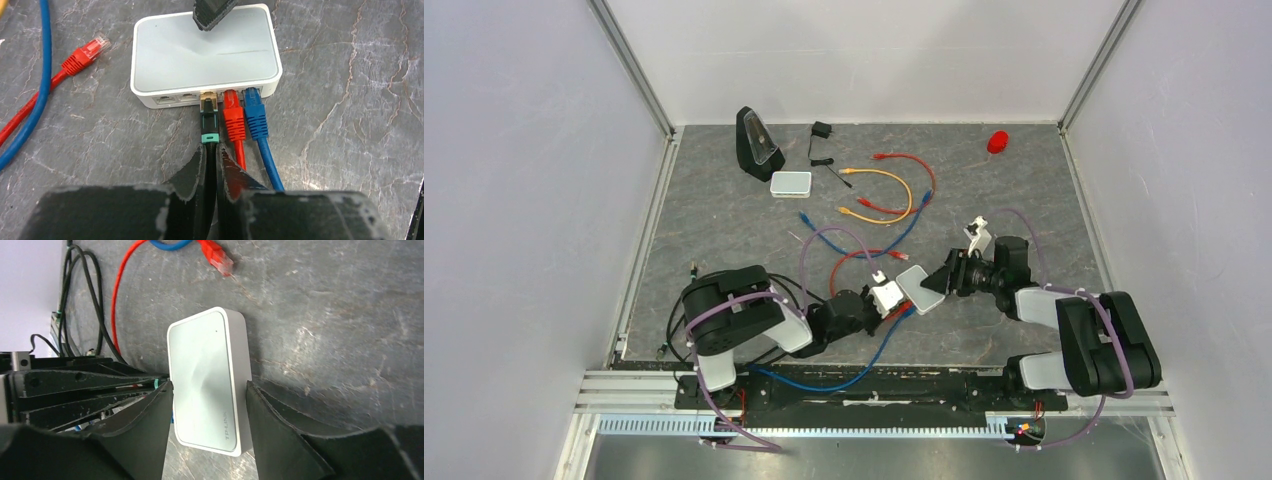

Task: Insert the plug into the switch port
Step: Insert the connector into the switch port.

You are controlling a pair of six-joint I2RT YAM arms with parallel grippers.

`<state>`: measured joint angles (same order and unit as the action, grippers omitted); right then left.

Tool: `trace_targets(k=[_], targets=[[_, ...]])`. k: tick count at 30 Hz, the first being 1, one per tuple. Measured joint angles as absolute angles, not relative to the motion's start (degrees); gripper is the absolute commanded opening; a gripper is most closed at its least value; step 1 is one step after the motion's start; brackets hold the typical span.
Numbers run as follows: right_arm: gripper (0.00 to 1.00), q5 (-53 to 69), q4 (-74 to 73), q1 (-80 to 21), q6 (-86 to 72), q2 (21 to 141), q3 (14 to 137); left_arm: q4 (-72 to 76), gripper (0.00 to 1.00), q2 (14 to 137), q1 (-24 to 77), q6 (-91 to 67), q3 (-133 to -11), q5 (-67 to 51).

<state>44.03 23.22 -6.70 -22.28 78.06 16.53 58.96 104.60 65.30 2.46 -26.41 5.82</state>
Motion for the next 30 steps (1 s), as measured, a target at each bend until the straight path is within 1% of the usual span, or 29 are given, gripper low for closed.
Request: trace_targets(k=[2, 5, 8, 10, 17, 22, 28, 30], targets=[[0.56, 43.7, 22.0, -6.4, -21.3, 78.1, 16.6, 56.9, 0.23, 104.5, 65.1, 2.5, -27.5, 5.3], [0.56, 43.3, 20.6, -6.1, -20.5, 78.0, 16.6, 53.5, 0.32, 103.7, 64.6, 2.4, -28.8, 4.0], [0.58, 43.7, 19.2, -6.1, -20.1, 77.7, 16.7, 50.6, 0.39, 101.5, 63.2, 2.3, -28.9, 2.0], [0.57, 43.7, 18.1, -6.1, -19.6, 77.2, 16.9, 46.6, 0.41, 98.7, 61.6, 2.2, -29.2, 0.1], [0.56, 43.6, 14.9, -6.1, -16.6, 76.7, 18.6, 35.4, 0.39, 90.7, 57.9, 2.2, -30.8, -5.0], [0.56, 43.6, 14.5, -6.1, -15.8, 76.7, 18.6, 29.9, 0.38, 90.8, 57.8, 2.2, -32.9, -8.8], [0.54, 43.6, 14.4, -6.1, -15.2, 77.1, 18.6, 26.8, 0.29, 94.5, 57.8, 2.4, -35.7, -11.3], [0.53, 43.7, 14.4, -6.1, -15.0, 77.6, 18.6, 26.3, 0.28, 95.9, 57.8, 2.5, -36.1, -11.2]])
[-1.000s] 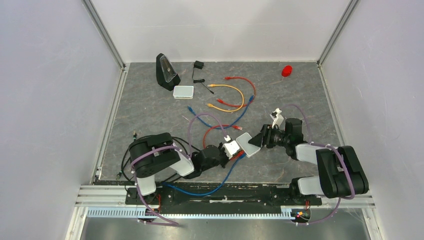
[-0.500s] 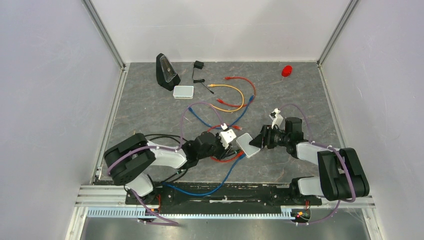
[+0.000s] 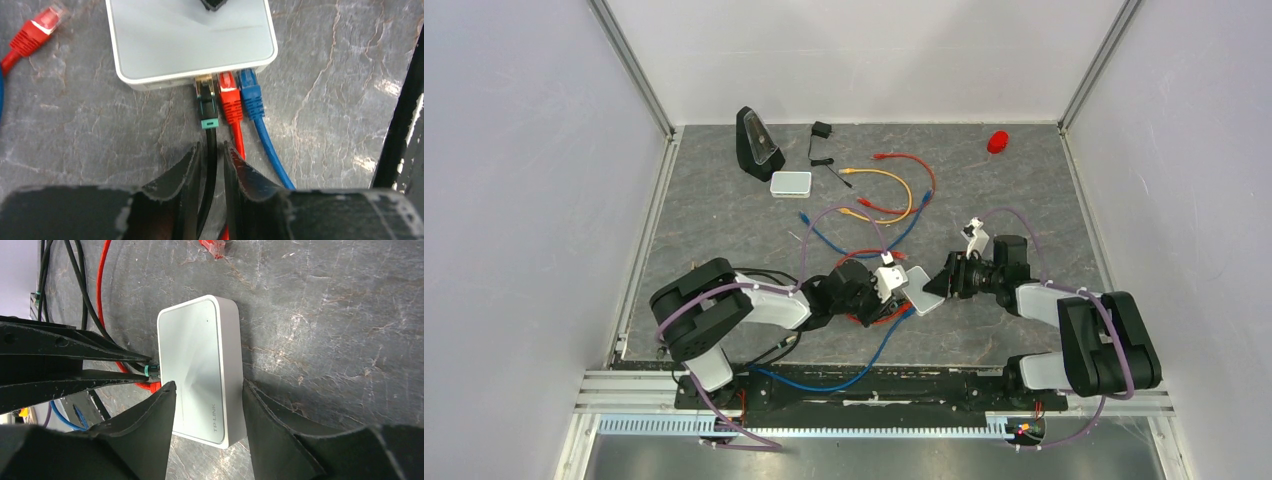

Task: Insert the plug into the switch port
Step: Insert the connector into the switch port.

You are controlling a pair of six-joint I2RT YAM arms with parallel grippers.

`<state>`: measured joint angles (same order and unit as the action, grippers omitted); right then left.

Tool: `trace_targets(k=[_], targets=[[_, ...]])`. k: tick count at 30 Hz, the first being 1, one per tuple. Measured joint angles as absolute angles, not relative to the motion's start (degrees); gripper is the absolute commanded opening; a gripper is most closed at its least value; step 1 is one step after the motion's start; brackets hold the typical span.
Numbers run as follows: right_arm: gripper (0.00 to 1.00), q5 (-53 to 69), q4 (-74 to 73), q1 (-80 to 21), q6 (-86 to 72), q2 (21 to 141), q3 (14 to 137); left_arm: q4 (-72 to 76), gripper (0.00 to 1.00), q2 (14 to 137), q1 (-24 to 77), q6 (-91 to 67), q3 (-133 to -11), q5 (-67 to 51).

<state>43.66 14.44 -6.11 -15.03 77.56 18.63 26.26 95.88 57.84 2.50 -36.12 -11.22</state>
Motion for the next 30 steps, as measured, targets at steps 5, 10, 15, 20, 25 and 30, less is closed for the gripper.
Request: trace_targets(k=[5, 10, 15, 20, 25, 30], targets=[[0.50, 44.1, 14.9, -6.1, -15.0, 78.7, 19.1, 25.7, 0.08, 96.9, 57.8, 2.8, -36.8, -11.2], [0.33, 44.1, 15.9, -6.1, -14.9, 80.7, 19.8, 25.5, 0.02, 96.9, 57.8, 4.3, -36.8, -11.3], [0.27, 43.9, 20.3, -5.8, -16.2, 83.0, 19.6, 26.6, 0.02, 97.6, 57.7, 4.6, -36.8, -12.4], [0.23, 43.8, 31.3, -5.1, -19.9, 84.4, 15.5, 32.7, 0.02, 99.2, 57.6, 4.1, -35.2, -13.6], [0.22, 41.8, 40.9, -5.0, -23.2, 85.9, 12.2, 38.4, 0.02, 101.4, 57.6, 2.7, -34.5, -14.5], [0.23, 37.6, 50.5, -5.4, -27.8, 86.3, 7.6, 42.1, 0.02, 103.1, 57.7, 1.9, -34.3, -15.0]])
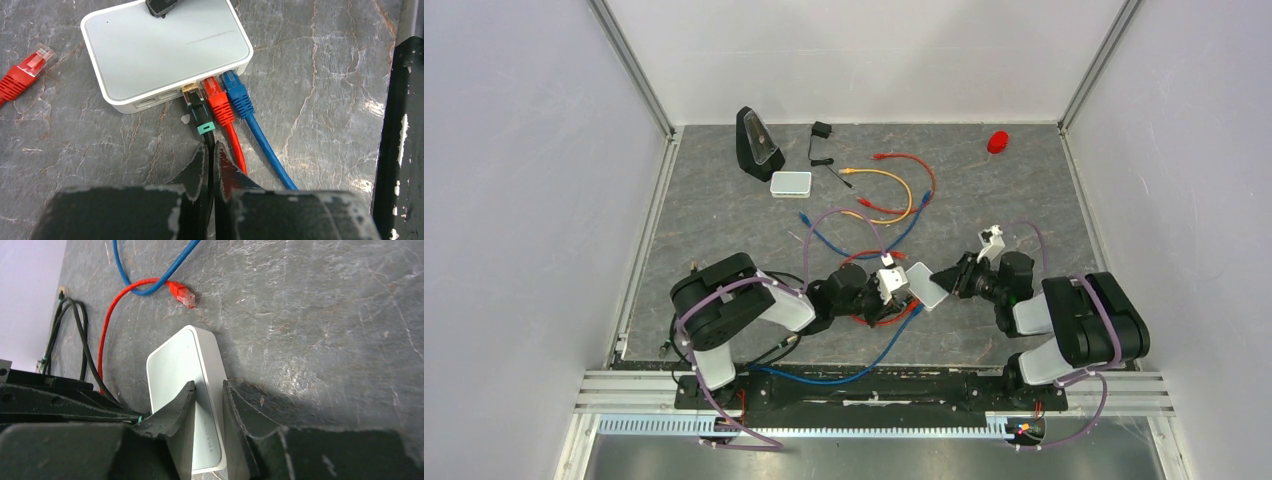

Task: Insert the plug into the switch port
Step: Insert the connector into the switch port.

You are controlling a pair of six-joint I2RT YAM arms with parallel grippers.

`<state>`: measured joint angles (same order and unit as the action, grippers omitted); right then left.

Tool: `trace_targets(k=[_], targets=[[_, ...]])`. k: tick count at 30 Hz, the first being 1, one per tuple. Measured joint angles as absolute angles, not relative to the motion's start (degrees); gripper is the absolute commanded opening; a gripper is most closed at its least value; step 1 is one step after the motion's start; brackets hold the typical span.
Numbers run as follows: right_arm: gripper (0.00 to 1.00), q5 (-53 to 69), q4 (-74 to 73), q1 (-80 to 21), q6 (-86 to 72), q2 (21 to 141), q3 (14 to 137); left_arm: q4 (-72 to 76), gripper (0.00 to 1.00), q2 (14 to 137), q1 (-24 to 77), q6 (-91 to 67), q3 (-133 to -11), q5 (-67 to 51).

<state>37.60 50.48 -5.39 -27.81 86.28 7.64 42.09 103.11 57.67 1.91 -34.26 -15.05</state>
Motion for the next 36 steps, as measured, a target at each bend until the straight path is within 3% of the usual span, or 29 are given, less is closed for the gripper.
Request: trace_targets(k=[5, 9, 10, 22, 24, 27, 29, 36], targets=[[0.33, 33.7, 54.3, -5.8, -31.1, 85.1, 4.8, 43.0, 0.02, 103.5, 57.8, 1.8, -34.3, -15.1], [0.45, 32.0, 43.4, -5.3, -31.1, 77.7, 5.6, 41.6, 0.02, 103.5, 58.0, 2.1, -35.4, -14.8], [0.49, 29.6, 30.1, -3.9, -30.2, 70.1, 9.1, 38.8, 0.02, 104.8, 58.0, 2.8, -38.6, -14.4], [0.55, 15.4, 9.5, 2.3, -24.7, 50.5, 19.1, 31.3, 0.04, 114.1, 58.0, 9.9, -54.2, -19.9], [0.55, 14.2, 7.7, 2.7, -23.8, 49.3, 20.2, 30.0, 0.19, 114.8, 58.0, 10.8, -55.8, -20.8], [0.58, 13.2, 5.8, 2.8, -22.6, 48.5, 21.7, 28.2, 0.59, 115.7, 57.9, 12.7, -58.1, -21.5], [0.60, 13.0, 4.7, 2.8, -22.0, 48.2, 22.0, 27.5, 0.71, 115.7, 57.9, 13.5, -59.0, -21.2], [0.59, 13.3, 1.6, 2.8, -20.1, 47.2, 22.7, 26.2, 0.76, 108.4, 57.3, 11.3, -58.2, -14.0]])
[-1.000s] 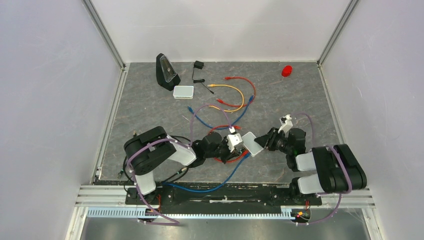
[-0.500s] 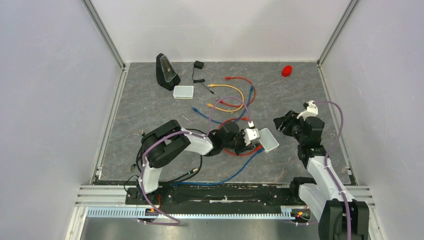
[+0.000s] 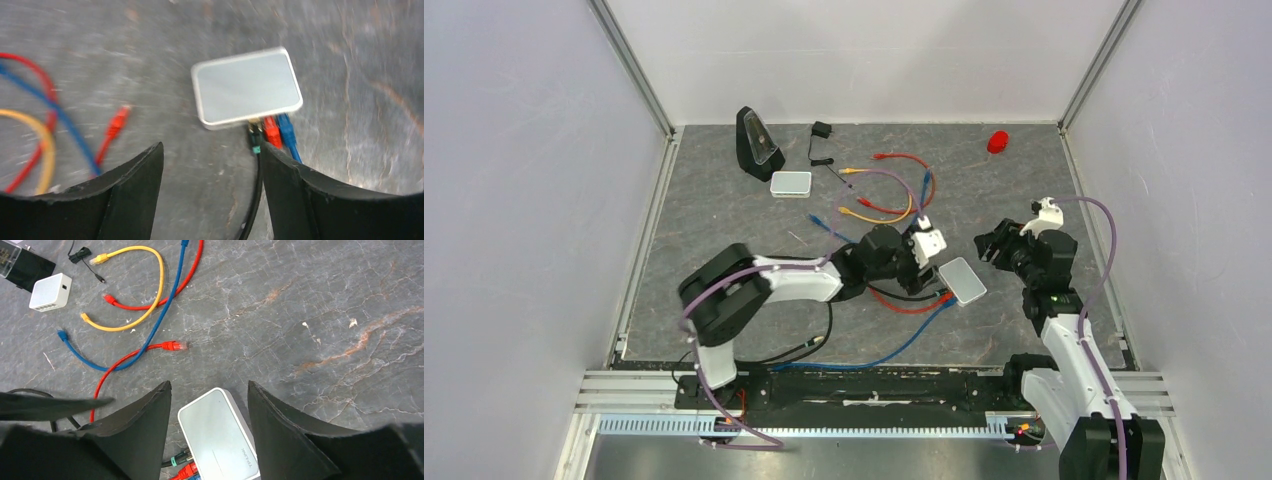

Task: Insert the plug into the switch port
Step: Insert the connector into the switch port, then pick up the connector from the center of the board.

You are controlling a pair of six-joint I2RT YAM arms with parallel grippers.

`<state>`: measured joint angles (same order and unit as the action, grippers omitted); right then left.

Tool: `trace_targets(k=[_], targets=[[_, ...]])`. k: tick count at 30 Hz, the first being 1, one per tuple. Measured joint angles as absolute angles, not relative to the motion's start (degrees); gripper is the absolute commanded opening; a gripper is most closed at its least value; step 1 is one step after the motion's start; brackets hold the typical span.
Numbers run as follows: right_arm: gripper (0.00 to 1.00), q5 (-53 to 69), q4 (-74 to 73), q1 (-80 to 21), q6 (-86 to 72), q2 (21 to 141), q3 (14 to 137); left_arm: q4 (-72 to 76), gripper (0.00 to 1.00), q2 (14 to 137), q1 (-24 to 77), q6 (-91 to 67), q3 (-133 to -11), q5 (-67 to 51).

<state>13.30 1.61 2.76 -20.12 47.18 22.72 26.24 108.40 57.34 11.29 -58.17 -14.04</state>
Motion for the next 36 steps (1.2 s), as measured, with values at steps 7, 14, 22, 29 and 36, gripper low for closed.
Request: trace_targets(k=[7, 14, 22, 29, 36], targets=[[0.57, 15.2, 1.6, 2.5, -19.4, 46.1, 22.7, 8.0, 0.78, 93.1, 55.9, 4.3, -66.7, 4.9], [0.56, 17.2, 2.5, 1.6, -19.5, 45.9, 22.2, -9.8, 0.75, 82.3, 46.5, -8.6, -66.9, 18.4], [0.54, 19.7, 2.9, 0.7, -19.7, 44.1, 21.5, -14.0, 0.66, 83.6, 35.0, -32.1, -60.7, 23.1], [0.54, 23.3, 4.3, 0.7, -20.1, 41.8, 20.4, -0.8, 0.57, 96.5, 32.1, -50.4, -58.2, 16.6], [0.54, 25.9, 5.1, 0.7, -20.1, 41.8, 19.7, 4.2, 0.57, 110.1, 32.1, -58.0, -63.2, 12.8]])
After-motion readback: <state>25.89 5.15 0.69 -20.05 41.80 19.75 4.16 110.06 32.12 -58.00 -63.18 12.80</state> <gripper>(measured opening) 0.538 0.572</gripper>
